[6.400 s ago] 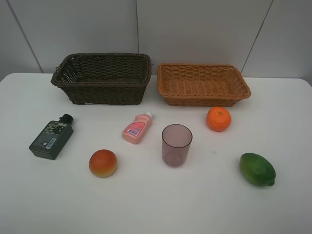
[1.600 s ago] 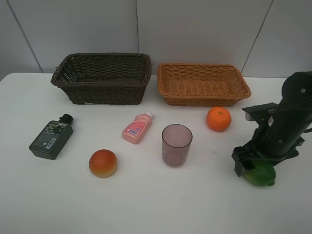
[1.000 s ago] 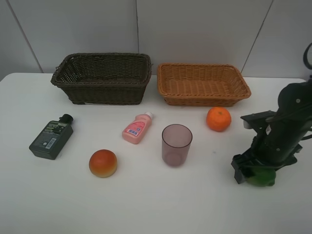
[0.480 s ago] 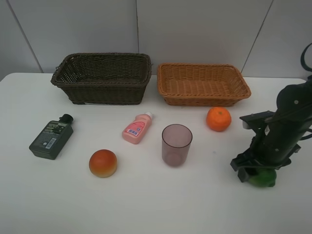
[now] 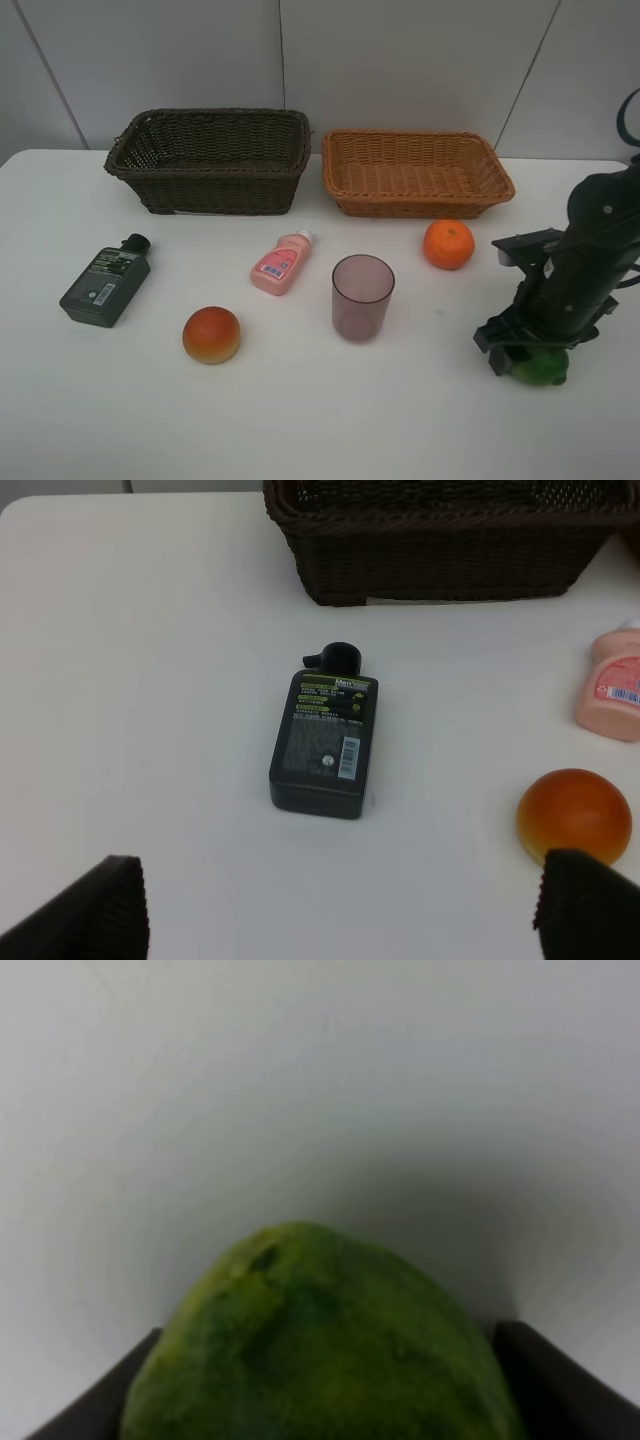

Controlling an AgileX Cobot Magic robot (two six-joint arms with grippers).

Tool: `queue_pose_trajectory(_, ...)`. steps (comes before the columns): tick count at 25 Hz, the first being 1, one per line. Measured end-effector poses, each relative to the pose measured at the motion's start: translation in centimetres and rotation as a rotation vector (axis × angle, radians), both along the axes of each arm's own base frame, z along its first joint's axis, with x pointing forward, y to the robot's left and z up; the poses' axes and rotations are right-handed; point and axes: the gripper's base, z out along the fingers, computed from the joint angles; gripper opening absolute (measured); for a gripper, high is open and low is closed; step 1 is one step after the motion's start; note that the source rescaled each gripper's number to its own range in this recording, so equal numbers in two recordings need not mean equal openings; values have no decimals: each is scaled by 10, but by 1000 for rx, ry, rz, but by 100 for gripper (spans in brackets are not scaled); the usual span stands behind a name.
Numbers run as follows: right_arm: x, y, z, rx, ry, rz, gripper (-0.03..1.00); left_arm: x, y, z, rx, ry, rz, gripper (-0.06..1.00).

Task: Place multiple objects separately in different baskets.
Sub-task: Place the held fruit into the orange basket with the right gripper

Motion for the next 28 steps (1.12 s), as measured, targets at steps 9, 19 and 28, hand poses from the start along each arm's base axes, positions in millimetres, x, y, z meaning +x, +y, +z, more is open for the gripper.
queue_pose_trajectory(9,-2,-1,18,9,-48,-2,1,0,0,0,0,0,0,100)
queue_pose_trajectory(19,18,3,76,34,-191,-11,1,0,0,0,0,0,0,100)
queue_pose_trajectory(28,104,24,147,80,-440,11,1,0,0,0,0,0,0,100)
